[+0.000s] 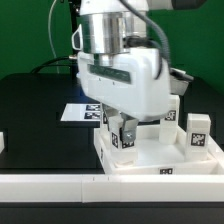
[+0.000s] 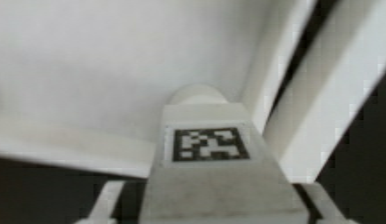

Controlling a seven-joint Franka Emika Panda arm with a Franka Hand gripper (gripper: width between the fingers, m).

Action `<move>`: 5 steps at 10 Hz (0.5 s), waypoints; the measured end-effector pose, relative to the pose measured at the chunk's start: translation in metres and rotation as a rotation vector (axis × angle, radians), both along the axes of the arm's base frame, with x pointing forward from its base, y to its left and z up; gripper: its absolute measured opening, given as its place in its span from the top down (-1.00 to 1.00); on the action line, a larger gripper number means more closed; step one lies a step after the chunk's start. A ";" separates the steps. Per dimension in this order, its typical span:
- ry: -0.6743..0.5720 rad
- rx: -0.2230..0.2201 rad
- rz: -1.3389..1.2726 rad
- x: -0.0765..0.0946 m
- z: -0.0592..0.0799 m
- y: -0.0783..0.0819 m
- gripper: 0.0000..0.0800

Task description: Assemble square table

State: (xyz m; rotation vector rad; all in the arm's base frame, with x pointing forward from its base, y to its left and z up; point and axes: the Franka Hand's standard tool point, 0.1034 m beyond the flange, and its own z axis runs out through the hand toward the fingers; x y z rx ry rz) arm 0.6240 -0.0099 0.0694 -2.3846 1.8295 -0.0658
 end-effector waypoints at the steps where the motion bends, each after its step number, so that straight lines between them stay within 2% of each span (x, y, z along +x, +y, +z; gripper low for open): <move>1: -0.036 0.027 -0.175 0.002 -0.001 0.000 0.29; 2: -0.045 0.060 -0.264 0.003 0.000 -0.003 0.29; 4: -0.040 0.075 -0.336 0.003 -0.001 -0.003 0.29; 5: -0.046 0.064 -0.273 0.003 0.000 -0.002 -0.09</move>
Offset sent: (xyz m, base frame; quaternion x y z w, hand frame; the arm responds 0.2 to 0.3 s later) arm 0.0000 0.0000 0.0000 0.0000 0.0000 0.1296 0.9916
